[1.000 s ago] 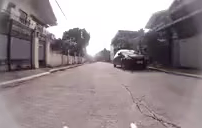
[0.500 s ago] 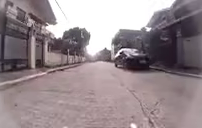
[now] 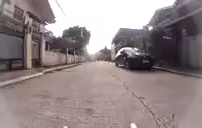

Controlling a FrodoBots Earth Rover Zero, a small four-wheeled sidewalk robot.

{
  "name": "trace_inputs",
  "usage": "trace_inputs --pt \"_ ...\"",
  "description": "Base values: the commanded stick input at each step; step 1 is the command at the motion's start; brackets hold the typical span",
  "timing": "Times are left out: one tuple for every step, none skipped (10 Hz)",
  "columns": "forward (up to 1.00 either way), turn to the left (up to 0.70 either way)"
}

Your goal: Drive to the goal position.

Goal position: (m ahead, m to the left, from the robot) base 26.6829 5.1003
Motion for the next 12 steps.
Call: trace_inputs --pt "0.7 -0.01" --pt "0.7 0.01" --pt "0.7 0.01" --pt "0.7 0.01" --pt "0.7 0.01" --pt "0.7 0.01" --pt "0.7 0.01" --pt "0.7 0.01" --pt "0.7 0.01" --pt "0.7 0.01" --pt "0.7 0.01" --pt "0.7 0.01"
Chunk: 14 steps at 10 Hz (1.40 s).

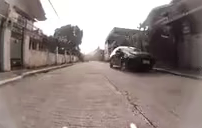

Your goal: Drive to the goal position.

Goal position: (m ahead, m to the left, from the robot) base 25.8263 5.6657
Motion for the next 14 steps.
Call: trace_inputs --pt "0.7 0.01" --pt "0.7 0.01" --pt "0.7 0.01" --pt "0.7 0.01" --pt "0.7 0.01" --pt "0.7 0.01" --pt "0.7 0.01" --pt "0.7 0.01" --pt "0.7 0.01" --pt "0.7 0.01" --pt "0.7 0.01" --pt "0.7 0.01" --pt "0.7 0.01" --pt "0.7 0.01"
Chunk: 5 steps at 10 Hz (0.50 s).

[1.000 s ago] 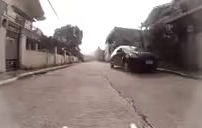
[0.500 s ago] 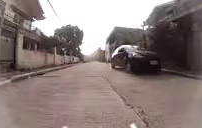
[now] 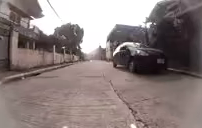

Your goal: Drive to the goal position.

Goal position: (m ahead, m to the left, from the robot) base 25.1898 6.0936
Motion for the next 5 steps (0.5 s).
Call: trace_inputs --pt "0.7 0.01" --pt "0.7 0.01" --pt "0.7 0.01" --pt "0.7 0.01" --pt "0.7 0.01"
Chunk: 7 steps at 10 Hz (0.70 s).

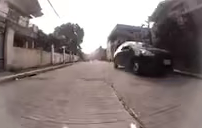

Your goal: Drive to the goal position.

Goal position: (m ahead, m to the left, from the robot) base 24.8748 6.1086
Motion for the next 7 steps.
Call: trace_inputs --pt "0.7 0.01" --pt "0.7 0.01" --pt "0.7 0.01" --pt "0.7 0.01" --pt "0.7 0.01" --pt "0.7 0.01" --pt "0.7 0.01"
